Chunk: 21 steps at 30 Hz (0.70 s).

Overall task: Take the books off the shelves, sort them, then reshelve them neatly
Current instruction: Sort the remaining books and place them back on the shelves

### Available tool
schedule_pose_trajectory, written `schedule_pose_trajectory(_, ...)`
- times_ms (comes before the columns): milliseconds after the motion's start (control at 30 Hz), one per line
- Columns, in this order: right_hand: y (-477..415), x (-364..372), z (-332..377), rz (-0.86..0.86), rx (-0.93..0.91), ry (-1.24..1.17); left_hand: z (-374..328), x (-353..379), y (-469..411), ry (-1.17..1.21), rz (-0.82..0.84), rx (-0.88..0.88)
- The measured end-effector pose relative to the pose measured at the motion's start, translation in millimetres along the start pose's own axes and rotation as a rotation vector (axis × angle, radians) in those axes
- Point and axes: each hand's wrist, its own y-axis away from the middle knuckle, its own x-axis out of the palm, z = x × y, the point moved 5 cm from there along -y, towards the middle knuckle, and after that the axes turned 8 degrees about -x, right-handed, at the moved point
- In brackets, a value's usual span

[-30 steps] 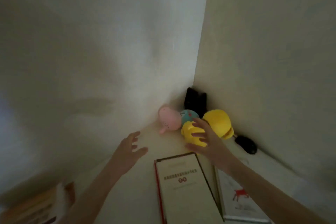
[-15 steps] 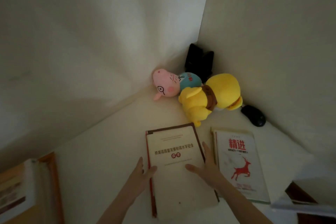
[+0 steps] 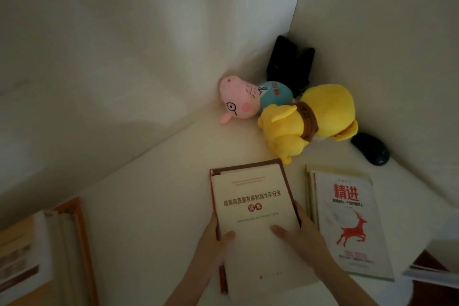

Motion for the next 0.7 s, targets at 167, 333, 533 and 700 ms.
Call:
schedule_pose_trajectory(167,9,15,5,0.004,0.0,0.009,7,-18,-4,-0.06,-0.035,0.019)
schedule_pose_trajectory(333,19,55,9,-0.004,-0.015,-0.038,15,-57,-1,-0.075,-0.11,-0.017)
schedule_pose_trajectory(533,14,68,17,0.063,-0.058,0.01,15,-72,-5,-0.089,-0.115,-0.066)
schedule_pose_trajectory(700,20,69,10,0.118,0.003,-0.139,16,-51,-8,-0.183,-0.161,-0.119)
